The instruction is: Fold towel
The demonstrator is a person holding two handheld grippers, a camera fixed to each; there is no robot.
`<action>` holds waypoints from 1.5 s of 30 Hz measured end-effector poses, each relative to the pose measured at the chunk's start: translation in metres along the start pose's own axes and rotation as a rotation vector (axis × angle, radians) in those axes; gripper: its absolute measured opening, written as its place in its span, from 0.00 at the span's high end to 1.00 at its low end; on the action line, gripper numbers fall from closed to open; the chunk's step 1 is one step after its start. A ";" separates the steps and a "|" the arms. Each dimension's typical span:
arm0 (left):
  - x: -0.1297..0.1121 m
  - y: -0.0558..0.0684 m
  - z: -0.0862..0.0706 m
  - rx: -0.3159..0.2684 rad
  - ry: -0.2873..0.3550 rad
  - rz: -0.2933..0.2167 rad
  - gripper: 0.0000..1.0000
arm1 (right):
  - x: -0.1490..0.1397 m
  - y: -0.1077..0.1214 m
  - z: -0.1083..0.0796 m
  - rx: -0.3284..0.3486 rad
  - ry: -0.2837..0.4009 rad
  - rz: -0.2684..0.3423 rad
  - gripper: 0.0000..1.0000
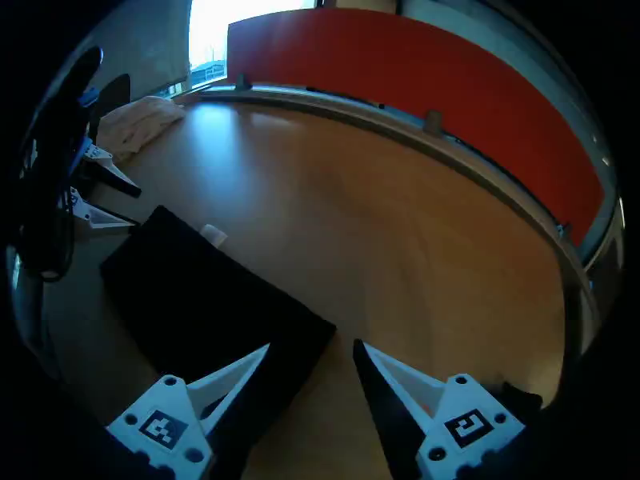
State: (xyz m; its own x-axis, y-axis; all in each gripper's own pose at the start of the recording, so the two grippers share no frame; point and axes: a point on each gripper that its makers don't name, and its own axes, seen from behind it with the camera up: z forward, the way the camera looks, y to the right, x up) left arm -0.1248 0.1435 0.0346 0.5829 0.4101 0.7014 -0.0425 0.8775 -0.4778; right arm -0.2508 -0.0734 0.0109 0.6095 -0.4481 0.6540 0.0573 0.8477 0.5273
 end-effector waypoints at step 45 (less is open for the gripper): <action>-0.054 0.023 -0.066 0.000 0.031 -0.105 0.08 | -0.038 -0.042 -0.061 0.026 0.038 0.040 0.12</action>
State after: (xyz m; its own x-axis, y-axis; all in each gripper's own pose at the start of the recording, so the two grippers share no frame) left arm -0.1041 0.1249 -0.0489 0.6089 0.3083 0.7309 0.0199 0.9151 -0.4026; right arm -0.2282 -0.0746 -0.0695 0.6407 -0.4026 0.6538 0.0120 0.8566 0.5158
